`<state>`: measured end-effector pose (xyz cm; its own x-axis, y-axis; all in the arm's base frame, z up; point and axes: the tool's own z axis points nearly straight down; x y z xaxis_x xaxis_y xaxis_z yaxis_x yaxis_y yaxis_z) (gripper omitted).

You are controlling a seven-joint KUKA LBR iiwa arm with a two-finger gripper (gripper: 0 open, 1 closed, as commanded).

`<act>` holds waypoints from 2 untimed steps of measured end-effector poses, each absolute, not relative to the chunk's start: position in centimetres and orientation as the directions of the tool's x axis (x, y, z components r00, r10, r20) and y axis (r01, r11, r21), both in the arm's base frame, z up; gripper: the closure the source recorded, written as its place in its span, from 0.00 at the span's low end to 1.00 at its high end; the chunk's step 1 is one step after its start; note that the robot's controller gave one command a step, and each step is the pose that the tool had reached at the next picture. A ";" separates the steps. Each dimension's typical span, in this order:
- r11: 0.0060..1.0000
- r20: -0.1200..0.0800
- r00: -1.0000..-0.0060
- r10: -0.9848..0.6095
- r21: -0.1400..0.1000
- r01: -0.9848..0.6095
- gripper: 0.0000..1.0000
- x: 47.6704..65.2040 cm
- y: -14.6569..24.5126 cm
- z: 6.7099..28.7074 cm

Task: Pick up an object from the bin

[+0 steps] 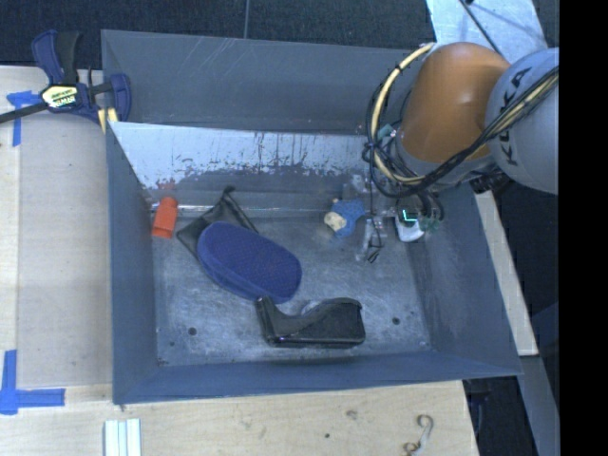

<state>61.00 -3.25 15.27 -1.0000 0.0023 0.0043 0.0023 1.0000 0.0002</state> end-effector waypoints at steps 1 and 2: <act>0.999 -0.005 -0.999 -0.054 -0.001 -0.054 0.00 61.9 -5.6 8.1; 0.998 -0.008 -0.998 -0.056 -0.001 -0.056 1.00 62.1 -5.5 8.7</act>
Offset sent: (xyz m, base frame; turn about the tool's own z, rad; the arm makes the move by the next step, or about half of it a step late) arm 0.0086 -0.0214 -0.0700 -0.0594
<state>62.14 -5.46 8.73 -0.9984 -0.0562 -0.0076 -0.0562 0.9984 -0.0007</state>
